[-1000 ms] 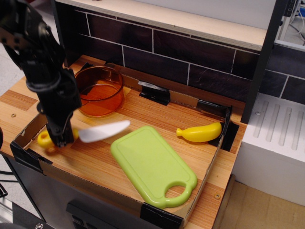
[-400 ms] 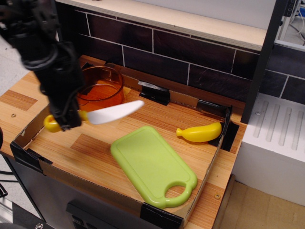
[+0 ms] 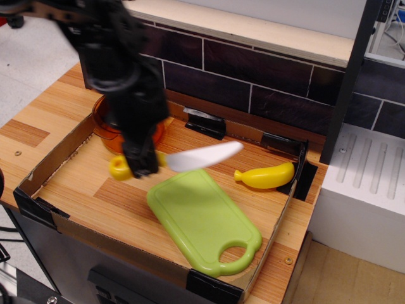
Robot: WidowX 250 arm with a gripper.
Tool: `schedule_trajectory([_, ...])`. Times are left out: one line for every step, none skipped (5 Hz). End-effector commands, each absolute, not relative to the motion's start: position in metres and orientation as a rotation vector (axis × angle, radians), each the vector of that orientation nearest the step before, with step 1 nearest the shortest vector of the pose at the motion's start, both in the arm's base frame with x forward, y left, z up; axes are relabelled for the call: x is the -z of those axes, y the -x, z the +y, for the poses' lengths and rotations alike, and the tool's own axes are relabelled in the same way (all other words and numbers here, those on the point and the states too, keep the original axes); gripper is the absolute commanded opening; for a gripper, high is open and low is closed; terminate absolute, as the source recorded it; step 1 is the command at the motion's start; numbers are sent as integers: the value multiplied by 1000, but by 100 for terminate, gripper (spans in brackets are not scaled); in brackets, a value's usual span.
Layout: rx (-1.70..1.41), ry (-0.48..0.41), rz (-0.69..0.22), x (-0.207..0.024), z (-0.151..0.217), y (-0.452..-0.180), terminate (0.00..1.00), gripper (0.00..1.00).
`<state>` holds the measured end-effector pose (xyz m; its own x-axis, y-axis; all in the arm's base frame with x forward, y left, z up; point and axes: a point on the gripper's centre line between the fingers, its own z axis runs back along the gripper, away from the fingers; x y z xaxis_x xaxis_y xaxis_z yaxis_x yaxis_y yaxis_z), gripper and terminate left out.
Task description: Put knife on cutting board
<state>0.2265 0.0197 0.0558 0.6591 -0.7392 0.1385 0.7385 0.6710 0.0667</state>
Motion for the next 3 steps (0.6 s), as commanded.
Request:
schedule_trajectory([912,-17,-122,-43,-1,-229,0,0])
schedule_trajectory([904,-44,-103,-32,0,-225,0,0])
schedule_trajectory([875,-74,-79,-27,5,-223,0,100])
